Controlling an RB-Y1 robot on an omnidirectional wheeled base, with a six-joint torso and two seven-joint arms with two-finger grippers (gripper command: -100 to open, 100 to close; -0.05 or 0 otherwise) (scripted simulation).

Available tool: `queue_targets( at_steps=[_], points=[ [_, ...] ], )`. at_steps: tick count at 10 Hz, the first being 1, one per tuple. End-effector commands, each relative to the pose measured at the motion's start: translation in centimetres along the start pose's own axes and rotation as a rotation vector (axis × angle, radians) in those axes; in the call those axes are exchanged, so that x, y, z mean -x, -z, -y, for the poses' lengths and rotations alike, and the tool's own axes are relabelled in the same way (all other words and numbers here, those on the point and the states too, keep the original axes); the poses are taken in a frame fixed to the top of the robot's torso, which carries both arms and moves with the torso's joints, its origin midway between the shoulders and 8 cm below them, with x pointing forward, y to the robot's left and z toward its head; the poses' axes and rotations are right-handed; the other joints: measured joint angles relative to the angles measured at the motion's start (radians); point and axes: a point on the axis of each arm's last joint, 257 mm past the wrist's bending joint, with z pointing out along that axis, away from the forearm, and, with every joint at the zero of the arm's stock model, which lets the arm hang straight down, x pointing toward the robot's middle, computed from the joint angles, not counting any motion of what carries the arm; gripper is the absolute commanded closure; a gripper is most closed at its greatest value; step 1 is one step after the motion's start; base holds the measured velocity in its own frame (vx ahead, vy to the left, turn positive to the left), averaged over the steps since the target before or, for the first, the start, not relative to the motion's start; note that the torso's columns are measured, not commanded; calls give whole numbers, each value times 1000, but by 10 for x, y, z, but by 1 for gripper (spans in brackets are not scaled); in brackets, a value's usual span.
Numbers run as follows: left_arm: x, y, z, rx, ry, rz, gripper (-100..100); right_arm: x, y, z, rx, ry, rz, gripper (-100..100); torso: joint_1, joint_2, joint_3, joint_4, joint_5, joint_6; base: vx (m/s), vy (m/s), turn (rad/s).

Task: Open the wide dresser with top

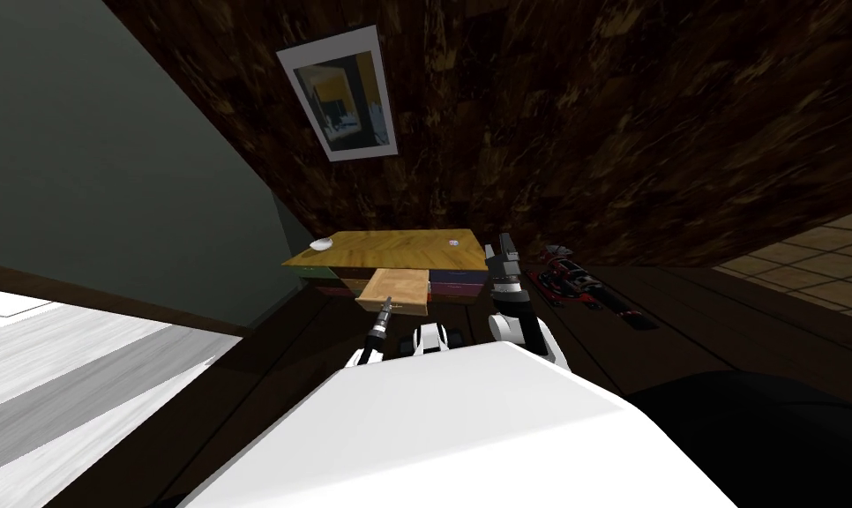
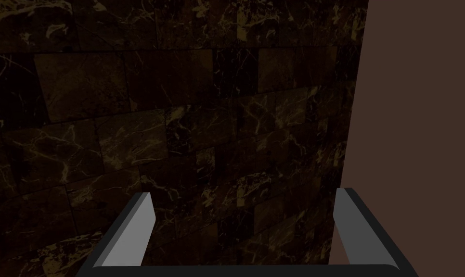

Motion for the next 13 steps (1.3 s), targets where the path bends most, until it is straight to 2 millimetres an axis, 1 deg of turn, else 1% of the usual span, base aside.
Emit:
queue_targets(
  at_steps=[1, 5, 8, 9, 10, 11, 12, 13],
  points=[
    [11, -15, 10, -1, 3, 3, -100, 0, 0, 0, 0, 0, 0, 0, -1, 3, 2, 2, -1, 0, -57, -12, -18],
    [37, -49, 31, -1, 11, 14, -100, 0, 0, 0, 0, 0, 0, 0, -5, 14, 7, 9, -6, -2, -103, -16, -26],
    [37, -49, 30, 0, 11, 14, -100, 0, 0, 0, 0, 0, 0, 0, -7, 13, 7, 13, -9, -2, -30, -5, -1],
    [43, -58, 37, -1, 13, 17, -100, 0, 0, 0, 0, 0, 0, 0, -8, 15, 7, 14, -9, -2, -25, -2, -14],
    [43, -58, 37, -1, 13, 17, -100, 0, 0, 0, 0, 0, 0, 0, -9, 18, 9, 15, -10, -2, -32, -3, -1],
    [34, -47, 19, 42, 21, 14, -100, 0, 0, 0, 0, 0, 0, 0, -9, 19, 10, 15, -10, -1, 0, 0, 0],
    [33, -45, 15, 54, 22, 13, 0, 0, 0, 0, 0, 0, 0, 0, -8, 17, 9, 12, -7, -1, 0, 0, 0],
    [32, -42, 9, 68, 24, 13, 0, 0, 0, 0, 0, 0, 0, 0, -7, 13, 7, 9, -5, -1, 0, 0, 0]
  ],
)
